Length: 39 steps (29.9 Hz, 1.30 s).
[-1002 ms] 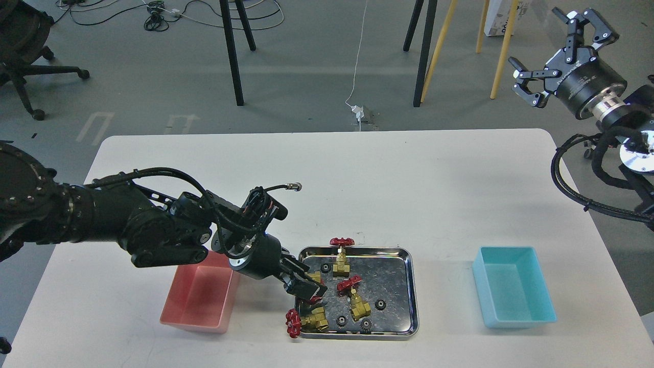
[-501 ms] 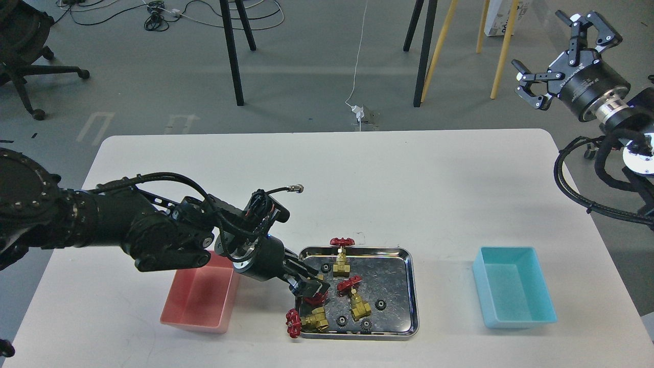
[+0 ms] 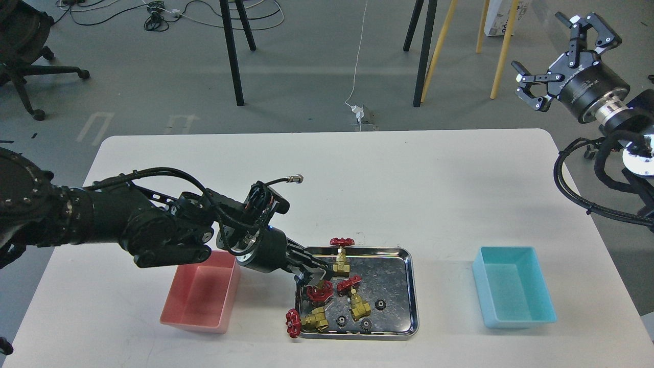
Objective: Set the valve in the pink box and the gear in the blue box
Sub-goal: 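Close the left gripper on the red-handled brass valve, then lift the valve and carry it over the pink box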
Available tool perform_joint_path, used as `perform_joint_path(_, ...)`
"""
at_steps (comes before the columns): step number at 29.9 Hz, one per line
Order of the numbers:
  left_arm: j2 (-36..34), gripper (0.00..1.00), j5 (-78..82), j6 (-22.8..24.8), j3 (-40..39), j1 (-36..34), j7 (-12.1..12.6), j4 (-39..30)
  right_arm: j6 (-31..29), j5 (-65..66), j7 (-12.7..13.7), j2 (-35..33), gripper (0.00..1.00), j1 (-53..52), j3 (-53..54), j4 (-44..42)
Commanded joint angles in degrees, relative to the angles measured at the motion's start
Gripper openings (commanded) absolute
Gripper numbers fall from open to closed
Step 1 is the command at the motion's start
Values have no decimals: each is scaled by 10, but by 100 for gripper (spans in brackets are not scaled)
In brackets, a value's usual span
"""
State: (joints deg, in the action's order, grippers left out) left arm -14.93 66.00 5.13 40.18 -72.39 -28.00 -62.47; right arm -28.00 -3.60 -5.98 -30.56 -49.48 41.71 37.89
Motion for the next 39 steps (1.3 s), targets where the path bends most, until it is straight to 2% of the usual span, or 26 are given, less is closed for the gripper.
perform_joint_path(1,-16,16,0,1,-11,-4,0,-4,0,0,0,1,99,-1,2,0)
perform_joint_path(6,-43,15,0,6,-17,-17,0,-18,0,-2,0,6,99,-11,7,1)
perform_joint_path(11,-112,15,0,16,-31,-41,0,-82,0,-5,1,27,99,-52,15,3)
perform_joint_path(15,-192,15,4,32,-46,-65,0,-138,0,-3,3,66,99,-97,7,3)
perform_joint_path(19,-299,15,4,43,-72,-103,0,-240,0,-3,8,82,99,-115,6,1)
perform_joint_path(21,-346,15,6,51,-75,-116,0,-270,0,-3,9,84,99,-113,6,1)
perform_joint_path(26,-395,15,76,54,-69,-108,0,-271,0,-3,9,83,99,-107,4,2)
perform_joint_path(28,-403,15,101,53,-69,-86,0,-267,0,-3,10,83,99,-105,4,3)
perform_joint_path(31,-402,15,120,51,-76,-43,0,-245,0,-3,10,83,99,-103,4,3)
perform_joint_path(39,-380,15,138,41,-76,-7,0,-186,0,-3,9,79,99,-90,5,11)
